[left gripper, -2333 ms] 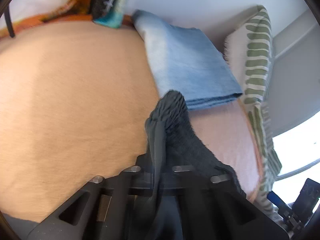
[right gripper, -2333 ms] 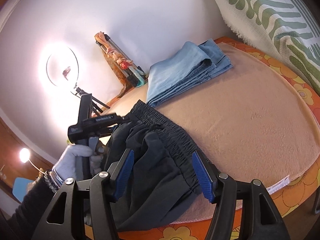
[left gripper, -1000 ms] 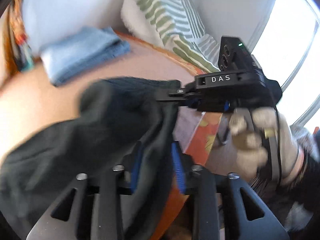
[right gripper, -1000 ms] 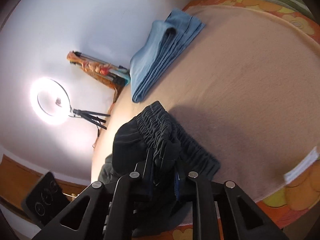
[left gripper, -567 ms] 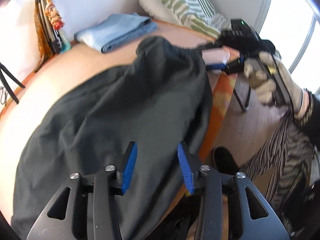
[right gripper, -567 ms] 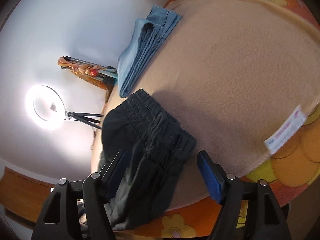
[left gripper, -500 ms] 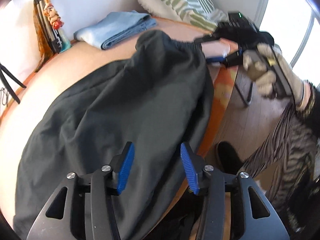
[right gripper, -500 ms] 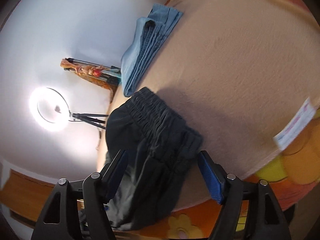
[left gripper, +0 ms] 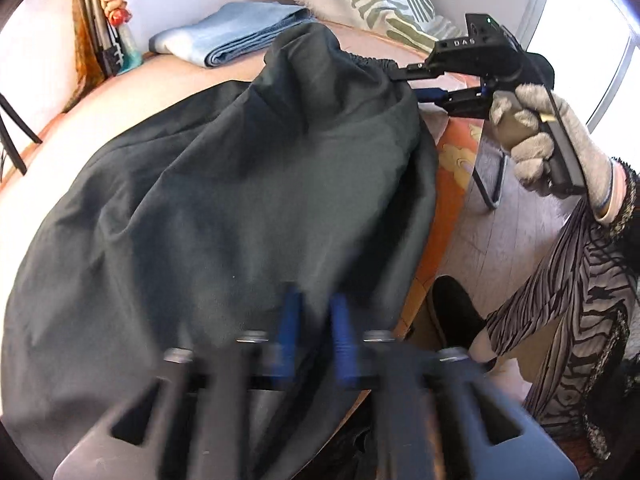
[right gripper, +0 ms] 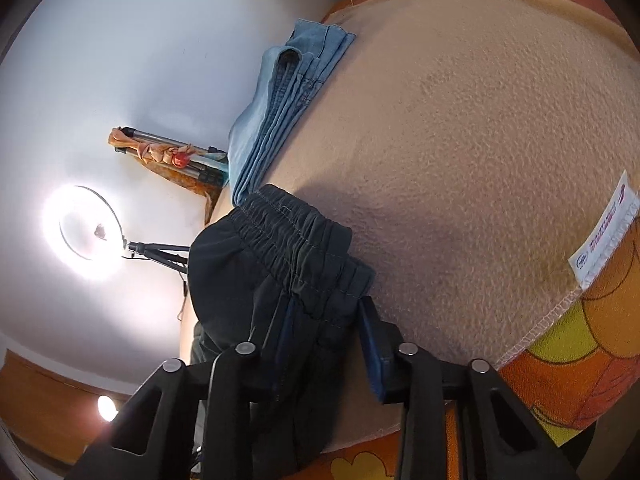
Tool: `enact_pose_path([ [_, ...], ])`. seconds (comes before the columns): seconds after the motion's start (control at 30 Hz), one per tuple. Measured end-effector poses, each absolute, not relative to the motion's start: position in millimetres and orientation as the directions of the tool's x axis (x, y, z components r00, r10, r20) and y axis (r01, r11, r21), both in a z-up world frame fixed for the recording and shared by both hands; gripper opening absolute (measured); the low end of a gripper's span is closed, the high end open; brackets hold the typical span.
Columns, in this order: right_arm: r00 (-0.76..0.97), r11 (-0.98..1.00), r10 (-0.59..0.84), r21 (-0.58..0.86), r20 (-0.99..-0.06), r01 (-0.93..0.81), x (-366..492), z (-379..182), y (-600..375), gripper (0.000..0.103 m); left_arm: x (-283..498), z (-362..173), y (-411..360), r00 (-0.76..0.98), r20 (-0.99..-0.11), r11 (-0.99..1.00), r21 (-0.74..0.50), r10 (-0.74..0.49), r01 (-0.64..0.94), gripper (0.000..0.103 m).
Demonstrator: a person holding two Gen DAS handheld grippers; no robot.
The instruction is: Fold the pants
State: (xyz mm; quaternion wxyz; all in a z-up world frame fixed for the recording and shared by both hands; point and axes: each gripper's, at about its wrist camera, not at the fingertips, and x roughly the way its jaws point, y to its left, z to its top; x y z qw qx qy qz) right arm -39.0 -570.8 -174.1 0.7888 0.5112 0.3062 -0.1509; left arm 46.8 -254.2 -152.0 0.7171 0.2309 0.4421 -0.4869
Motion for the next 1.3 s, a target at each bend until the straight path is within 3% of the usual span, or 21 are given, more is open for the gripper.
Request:
enact_pose_path([
  [0.2,0.779,0.449,0.033,0.706,-0.626,0.548,-41,-161,-564,0.018,46,-131,-243,0.128,-0.816,0.403,-0.137,-0.563,0.905,0.004],
  [0.4,0.803,0.571,-0.091,0.63,-0.589,0.527,-73,-99,-532,0.011,45,-106,-234,0.086,-0.772,0.358,-0.19,-0.63,0.914,0.003],
  [0.47,0.8,0.586,-0.151,0.599,-0.58,0.545,-95,-89,-523,0.0,42,-109,-236,0.053,-0.762,0.332,-0.217,-0.645,0.918,0.003],
  [0.53,0.754,0.575,-0.212,0.544,-0.622,0.611,-111,-96,-523,0.0,35,-124,-243,0.045,-0.79,0.316,-0.192,-0.611,0.929,0.003],
  [0.63,0.712,0.513,-0.155,0.56,-0.685,0.651,-117,-120,-533,0.0,30,-154,-252,-0.034,-0.836,0.297,-0.232,-0.548,0.926,0.003],
  [0.73,0.724,0.566,-0.121,0.552,-0.679,0.613,-110,-114,-532,0.004,25,-157,-252,-0.027,-0.841,0.313,-0.231,-0.54,0.921,0.009],
  [0.77,0.729,0.596,-0.111,0.541,-0.676,0.593,-103,-107,-530,0.011,26,-153,-252,-0.025,-0.845,0.328,-0.234,-0.534,0.915,0.02],
  [0.8,0.731,0.626,-0.101,0.528,-0.675,0.574,-95,-100,-529,0.019,26,-150,-251,-0.01,-0.845,0.341,-0.227,-0.535,0.912,0.031],
  [0.83,0.734,0.659,-0.092,0.511,-0.672,0.551,-85,-92,-529,0.041,27,-146,-248,0.007,-0.841,0.351,-0.218,-0.541,0.911,0.036],
  [0.87,0.738,0.693,-0.091,0.49,-0.669,0.529,-75,-84,-527,0.048,26,-141,-245,0.02,-0.834,0.359,-0.216,-0.551,0.908,0.044],
  [1.0,0.753,0.794,-0.054,0.429,-0.655,0.431,-28,-62,-524,0.049,35,-127,-228,0.075,-0.811,0.41,-0.211,-0.58,0.888,0.049],
  [1.07,0.75,0.83,0.024,0.431,-0.661,0.354,5,-60,-520,0.054,51,-120,-213,0.129,-0.8,0.457,-0.195,-0.586,0.868,0.049],
  [1.3,0.667,0.891,0.249,0.435,-0.703,0.126,121,-82,-480,0.06,100,-115,-154,0.309,-0.782,0.66,-0.167,-0.542,0.733,0.049],
])
